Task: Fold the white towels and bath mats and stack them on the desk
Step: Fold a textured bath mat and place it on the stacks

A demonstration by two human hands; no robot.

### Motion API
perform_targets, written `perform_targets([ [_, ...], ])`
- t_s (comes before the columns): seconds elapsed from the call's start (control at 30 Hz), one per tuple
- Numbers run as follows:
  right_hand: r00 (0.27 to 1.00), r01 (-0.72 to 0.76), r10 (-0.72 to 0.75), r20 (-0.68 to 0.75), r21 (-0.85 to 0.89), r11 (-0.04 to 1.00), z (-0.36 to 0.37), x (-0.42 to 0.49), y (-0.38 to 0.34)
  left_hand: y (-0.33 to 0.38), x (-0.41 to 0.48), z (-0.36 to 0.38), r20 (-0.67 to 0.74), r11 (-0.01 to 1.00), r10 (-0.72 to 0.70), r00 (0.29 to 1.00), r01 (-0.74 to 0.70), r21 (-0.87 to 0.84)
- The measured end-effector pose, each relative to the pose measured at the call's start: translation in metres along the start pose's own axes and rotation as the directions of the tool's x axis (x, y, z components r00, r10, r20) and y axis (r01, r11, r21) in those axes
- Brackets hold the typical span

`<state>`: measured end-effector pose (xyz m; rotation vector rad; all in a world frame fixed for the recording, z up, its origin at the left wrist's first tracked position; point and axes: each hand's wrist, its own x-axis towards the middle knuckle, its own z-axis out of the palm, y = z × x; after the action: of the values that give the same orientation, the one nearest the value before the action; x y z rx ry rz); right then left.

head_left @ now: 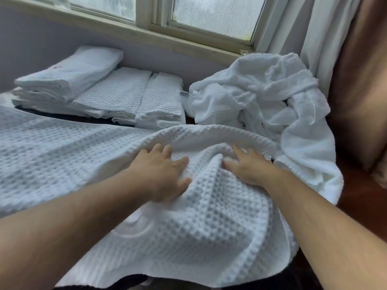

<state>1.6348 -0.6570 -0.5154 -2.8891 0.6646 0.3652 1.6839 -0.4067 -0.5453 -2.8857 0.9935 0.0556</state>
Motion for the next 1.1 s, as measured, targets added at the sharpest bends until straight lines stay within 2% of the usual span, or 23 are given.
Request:
perform_targets([
  [0.07,0.996,-0.002,0.001,-0.085,-0.011,1.000,-0.003,0.002,-0.001,-0.003,0.007,-0.015,-0.064,0.999,0.010,0.998,-0.013,-0.038],
  [0.1,0.985,-0.040,0.032,-0.169,-0.046,0.998,-0.005,0.004,-0.003,-0.004,0.013,-0.020,-0.159,0.997,0.018,0.987,-0.029,-0.068],
  [0.17,0.944,-0.123,0.098,-0.316,-0.061,0.991,-0.008,0.005,-0.010,-0.007,0.032,-0.027,-0.406,0.993,0.059,0.912,-0.094,-0.066],
  [0.23,0.954,-0.107,0.108,-0.281,0.018,0.994,-0.005,0.005,-0.018,-0.010,0.053,-0.028,-0.516,0.989,0.024,0.856,-0.097,-0.115],
  [0.27,0.973,-0.092,0.101,-0.206,0.053,0.994,-0.002,0.007,-0.021,-0.010,0.063,-0.026,-0.495,0.986,-0.008,0.869,-0.076,-0.150],
  [0.37,0.991,-0.129,0.132,-0.024,0.100,0.987,0.009,0.021,-0.022,-0.009,0.082,-0.007,-0.293,0.975,-0.006,0.956,-0.059,-0.215],
  [0.53,0.994,-0.035,0.041,-0.100,0.059,0.998,0.018,0.042,-0.010,-0.001,0.085,0.019,-0.207,0.967,0.026,0.978,-0.077,-0.243],
  [0.6,0.998,-0.056,0.057,-0.026,0.015,0.998,0.004,0.045,-0.011,-0.001,0.085,0.010,-0.117,0.976,0.031,0.993,-0.056,-0.212],
  [0.67,0.988,-0.145,0.148,0.031,-0.092,0.985,-0.021,0.043,-0.021,-0.003,0.091,-0.007,-0.049,0.982,0.069,0.996,-0.076,-0.172],
  [0.73,0.987,-0.159,0.154,-0.043,-0.171,0.972,-0.042,0.044,-0.031,-0.009,0.095,-0.025,-0.033,0.956,0.116,0.993,-0.120,-0.267],
  [0.8,0.949,-0.175,0.162,-0.270,-0.025,0.984,-0.047,0.047,-0.032,-0.017,0.096,-0.029,-0.054,0.829,0.102,0.993,-0.115,-0.548],
  [0.87,0.816,-0.073,0.118,-0.566,0.103,0.992,-0.038,0.053,-0.028,-0.026,0.092,-0.021,-0.126,0.701,0.034,0.991,-0.114,-0.704],
  [0.9,0.769,-0.014,0.112,-0.630,0.158,0.987,-0.031,0.056,-0.025,-0.029,0.091,-0.015,-0.166,0.699,0.011,0.986,-0.126,-0.704],
  [0.93,0.772,0.018,0.134,-0.621,0.232,0.972,-0.022,0.060,-0.023,-0.031,0.091,-0.009,-0.179,0.724,0.006,0.984,-0.128,-0.678],
  [1.0,0.837,0.029,0.174,-0.519,0.359,0.933,-0.001,0.065,-0.018,-0.031,0.092,-0.001,-0.128,0.832,0.025,0.991,-0.091,-0.547],
  [1.03,0.843,0.057,0.167,-0.512,0.392,0.918,0.010,0.066,-0.013,-0.030,0.093,0.000,-0.104,0.868,0.023,0.994,-0.071,-0.491],
  [1.1,0.808,0.158,0.165,-0.566,0.478,0.864,0.022,0.063,-0.005,-0.029,0.094,0.001,-0.102,0.892,0.039,0.994,-0.081,-0.445],
])
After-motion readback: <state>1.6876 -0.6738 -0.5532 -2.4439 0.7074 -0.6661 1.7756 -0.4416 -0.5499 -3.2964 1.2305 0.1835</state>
